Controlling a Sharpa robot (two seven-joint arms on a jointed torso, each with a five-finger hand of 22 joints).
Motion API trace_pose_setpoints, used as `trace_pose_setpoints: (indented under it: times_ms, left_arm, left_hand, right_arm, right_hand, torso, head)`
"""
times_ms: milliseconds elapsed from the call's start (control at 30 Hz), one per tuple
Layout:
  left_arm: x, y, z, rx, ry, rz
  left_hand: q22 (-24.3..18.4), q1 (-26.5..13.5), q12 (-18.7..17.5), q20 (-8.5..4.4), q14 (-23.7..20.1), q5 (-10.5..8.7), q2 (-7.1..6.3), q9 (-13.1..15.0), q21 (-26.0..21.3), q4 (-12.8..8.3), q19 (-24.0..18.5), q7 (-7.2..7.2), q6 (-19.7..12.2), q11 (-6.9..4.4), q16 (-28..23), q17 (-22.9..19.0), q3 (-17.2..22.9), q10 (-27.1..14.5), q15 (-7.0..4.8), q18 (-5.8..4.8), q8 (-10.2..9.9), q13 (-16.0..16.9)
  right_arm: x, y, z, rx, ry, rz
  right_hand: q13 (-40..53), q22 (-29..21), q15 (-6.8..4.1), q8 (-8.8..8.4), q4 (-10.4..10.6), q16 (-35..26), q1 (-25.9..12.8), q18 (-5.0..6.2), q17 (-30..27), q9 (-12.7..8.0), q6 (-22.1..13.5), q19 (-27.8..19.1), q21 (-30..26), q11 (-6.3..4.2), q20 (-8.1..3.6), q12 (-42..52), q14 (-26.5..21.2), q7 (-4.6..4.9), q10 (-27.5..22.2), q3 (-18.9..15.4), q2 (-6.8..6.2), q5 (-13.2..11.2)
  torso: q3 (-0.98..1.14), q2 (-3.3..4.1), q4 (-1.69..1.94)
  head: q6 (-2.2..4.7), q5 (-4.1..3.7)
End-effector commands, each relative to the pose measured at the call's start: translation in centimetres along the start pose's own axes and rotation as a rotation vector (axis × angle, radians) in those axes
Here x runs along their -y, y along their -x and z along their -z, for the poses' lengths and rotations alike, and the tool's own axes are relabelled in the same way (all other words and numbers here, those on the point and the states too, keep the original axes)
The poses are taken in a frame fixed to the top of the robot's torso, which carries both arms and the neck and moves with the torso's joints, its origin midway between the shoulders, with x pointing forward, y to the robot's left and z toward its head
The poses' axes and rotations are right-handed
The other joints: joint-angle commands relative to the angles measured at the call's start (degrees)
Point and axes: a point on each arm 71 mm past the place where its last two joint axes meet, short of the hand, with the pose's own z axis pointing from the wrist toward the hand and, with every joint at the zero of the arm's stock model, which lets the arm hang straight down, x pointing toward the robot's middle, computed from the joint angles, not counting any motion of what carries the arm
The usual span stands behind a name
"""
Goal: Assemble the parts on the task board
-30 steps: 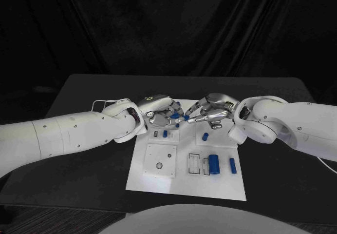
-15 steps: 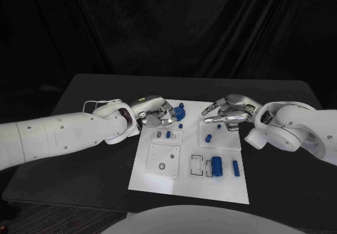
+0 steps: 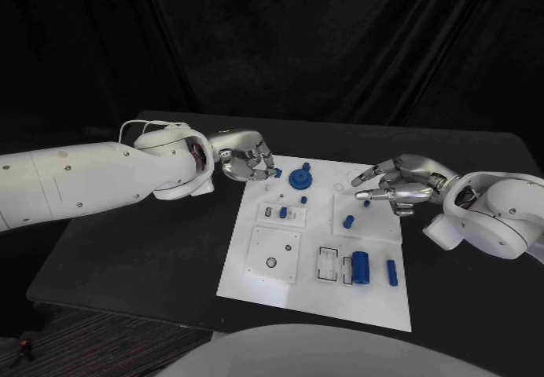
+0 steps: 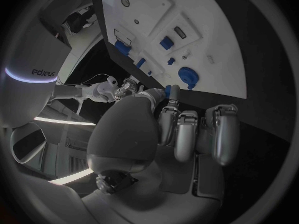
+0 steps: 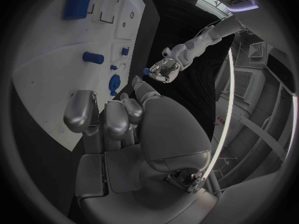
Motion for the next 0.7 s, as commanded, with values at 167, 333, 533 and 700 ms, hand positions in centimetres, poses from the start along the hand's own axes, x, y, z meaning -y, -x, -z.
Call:
trace_pose_setpoints:
  times_ms: [167,333,533,700]
  left_arm:
    - [-1.1,-0.1,0.6,-0.169,0.213,0.172]
    - [-1.6,-0.5,1.0,-0.249,0.323,0.29]
    - [-1.8,-0.8,1.0,-0.313,0.436,0.361]
    - [-1.5,-0.9,0.7,-0.296,0.465,0.376]
  left_hand:
    - [12.1,-1.1,-0.7,-0.35,6.1,-0.26,0.03,0.7,-0.3,-6.4,0.0,-0.65,-0.1,-0.13,0.0,15.1,7.2,-0.8,-0.33,0.14,0.5,7.0]
    - [12.0,-1.4,-1.1,-0.34,6.1,-0.13,0.16,1.1,-0.3,-6.6,0.0,-0.59,-0.4,-0.09,0.0,15.1,7.5,-1.1,-0.3,0.16,0.7,6.7]
    - [12.0,-2.1,-1.3,-0.36,6.1,0.43,0.35,1.8,-0.4,-7.3,0.0,-0.54,-1.0,-0.08,0.0,15.1,8.3,-1.2,-0.33,0.18,1.1,6.5]
    - [11.9,-2.9,-1.8,-0.39,6.1,0.79,0.44,2.5,-0.6,-8.0,-0.1,-0.52,-1.4,-0.09,0.0,15.1,8.8,-1.5,-0.36,0.24,1.5,6.2]
  right_arm:
    - [0.2,0.0,0.0,0.012,-0.039,0.016]
    - [0.3,-0.1,-0.1,0.006,-0.044,0.016]
    - [0.5,-0.4,0.0,-0.005,-0.051,0.013]
    - [0.6,-0.6,0.0,-0.008,-0.052,0.012]
  right_hand:
    - [-0.4,6.7,0.18,0.63,0.2,-0.3,0.9,0.8,-0.2,-0.2,0.1,-0.3,-0.4,0.12,0.21,-0.5,-0.1,0.04,-0.5,0.1,0.27,0.6]
    - [-0.8,6.7,0.22,0.94,0.4,-0.5,1.1,0.81,-0.4,-0.3,0.3,-0.3,-0.6,0.17,0.23,-0.8,-0.1,0.06,-0.7,0.2,0.43,1.1]
    - [-1.8,6.6,0.28,1.16,0.7,-0.8,1.2,0.9,-1.0,-0.4,0.3,-0.4,-1.2,0.24,0.27,-1.5,-0.2,0.1,-1.1,0.1,0.57,1.9]
    - [-2.2,6.5,0.29,1.22,0.8,-1.1,1.2,0.96,-1.4,-0.5,0.3,-0.5,-1.5,0.25,0.28,-1.8,-0.3,0.11,-1.3,0.1,0.59,2.0]
  torso:
    - [1.07,-0.59,-0.68]
    - [1.55,-0.9,-1.08]
    - [1.89,-1.26,-1.47]
    - [2.26,-1.6,-1.81]
  head:
    - [-0.01,0.59]
    - [-0.01,0.59]
    - [-0.01,1.01]
    - [-0.01,1.37]
